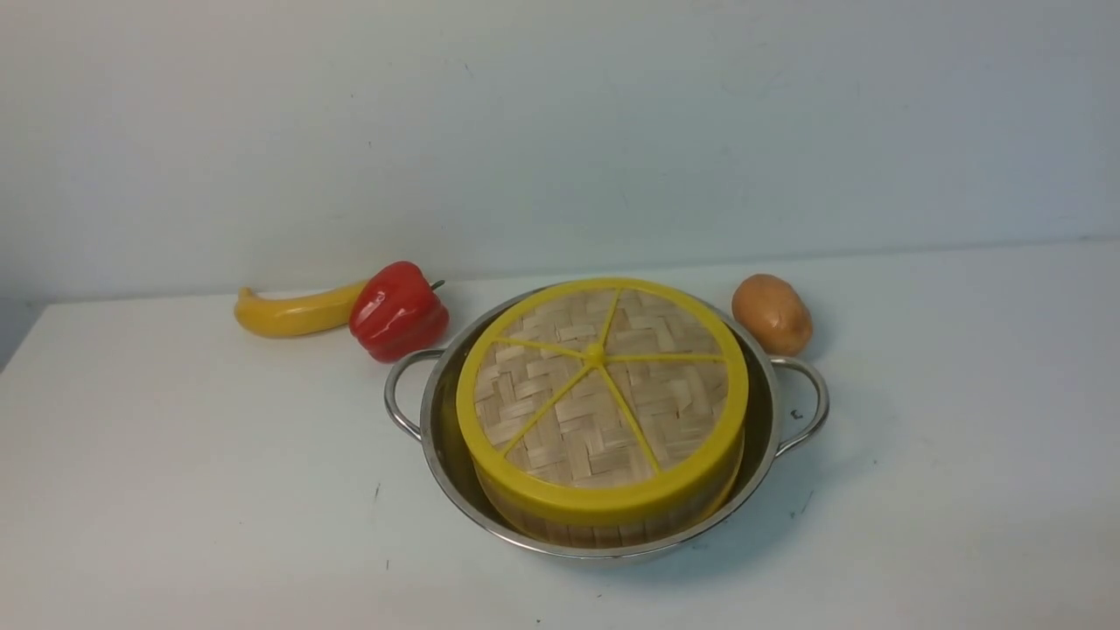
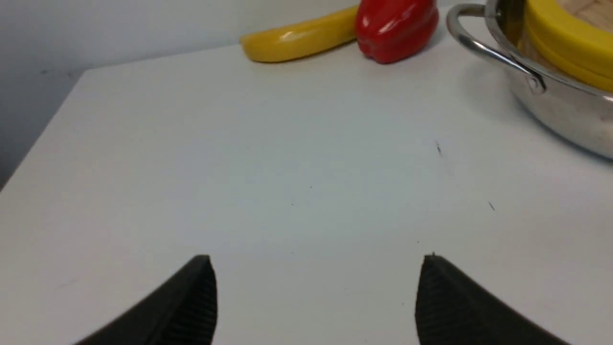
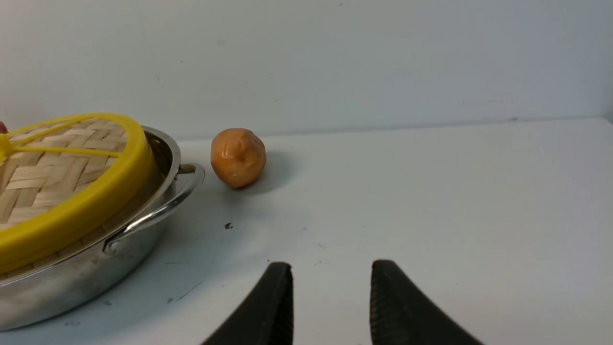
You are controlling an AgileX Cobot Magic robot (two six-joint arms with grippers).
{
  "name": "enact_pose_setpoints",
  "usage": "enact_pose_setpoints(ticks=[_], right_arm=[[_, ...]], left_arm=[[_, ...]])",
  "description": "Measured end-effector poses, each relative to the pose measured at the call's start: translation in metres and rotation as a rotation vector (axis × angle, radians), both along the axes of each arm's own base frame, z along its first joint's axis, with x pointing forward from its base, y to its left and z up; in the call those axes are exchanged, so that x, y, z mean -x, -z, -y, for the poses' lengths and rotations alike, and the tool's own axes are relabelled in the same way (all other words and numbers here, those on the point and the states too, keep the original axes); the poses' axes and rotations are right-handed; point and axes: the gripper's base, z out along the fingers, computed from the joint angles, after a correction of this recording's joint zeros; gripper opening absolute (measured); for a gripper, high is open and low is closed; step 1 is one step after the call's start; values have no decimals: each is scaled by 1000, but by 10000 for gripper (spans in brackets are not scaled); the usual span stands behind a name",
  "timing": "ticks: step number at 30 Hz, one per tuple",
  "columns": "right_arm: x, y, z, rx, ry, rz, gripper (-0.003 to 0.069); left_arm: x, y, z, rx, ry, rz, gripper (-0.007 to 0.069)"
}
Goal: Place the steamer in the pot on the white table, and put the lid on the steamer.
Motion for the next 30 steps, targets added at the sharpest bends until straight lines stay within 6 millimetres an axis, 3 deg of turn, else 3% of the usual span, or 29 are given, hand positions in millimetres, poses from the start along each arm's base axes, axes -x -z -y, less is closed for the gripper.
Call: enact_pose_setpoints(ticks=[6, 30], right_arm=[[0, 0, 0, 0, 0, 0, 243], [0, 0, 0, 0, 0, 0, 243]], left_arm=[[0, -2, -2, 67, -38, 23, 514], [-1, -3, -2, 63, -38, 37, 514]])
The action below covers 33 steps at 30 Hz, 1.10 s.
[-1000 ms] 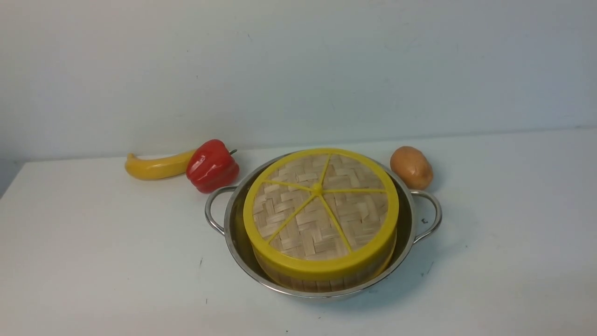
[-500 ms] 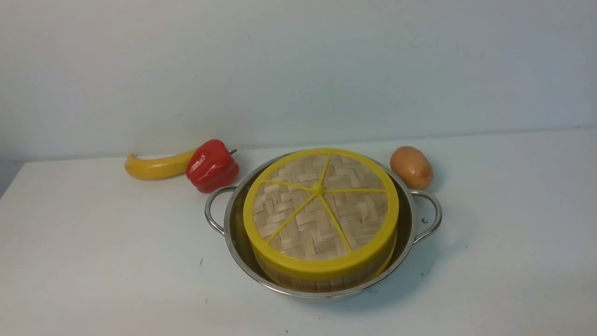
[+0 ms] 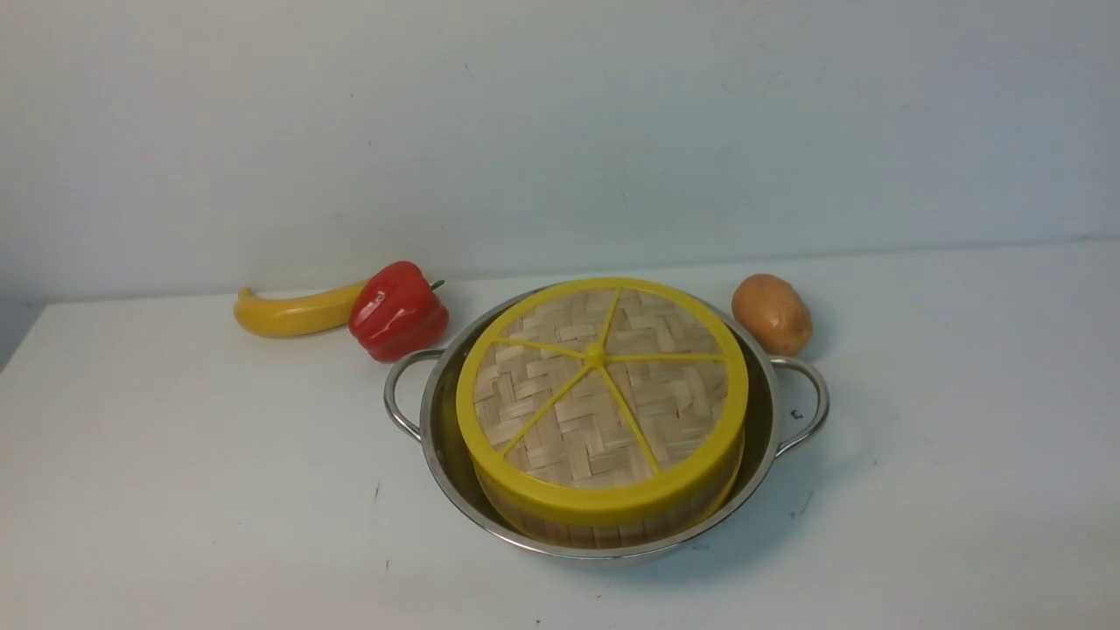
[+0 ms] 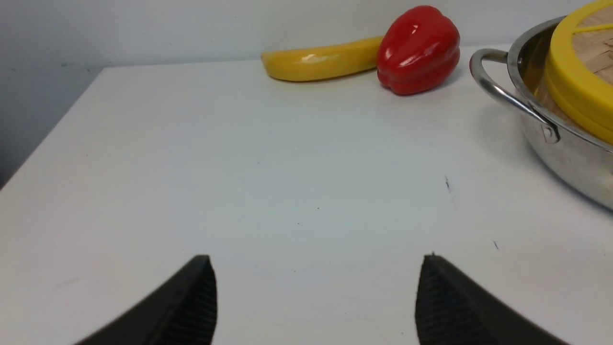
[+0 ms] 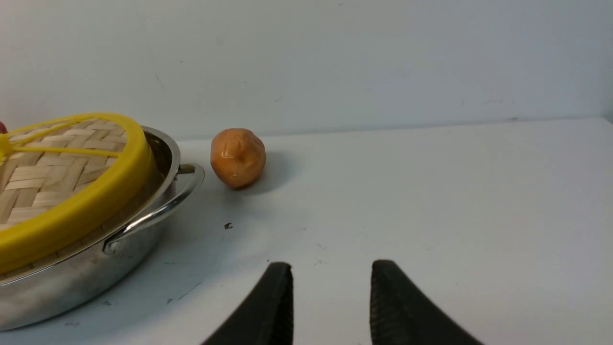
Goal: Place the steamer in the pot on the white table, and put the lid on the steamer.
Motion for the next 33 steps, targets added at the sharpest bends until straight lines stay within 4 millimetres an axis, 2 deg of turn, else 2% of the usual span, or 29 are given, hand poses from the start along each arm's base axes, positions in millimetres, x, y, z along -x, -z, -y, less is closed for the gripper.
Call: enact_pose_setpoints(ticks=[33], right_arm=[[0, 0, -1, 1, -22, 0, 243]], left_arm=[[0, 0, 0, -1, 0, 0, 514]])
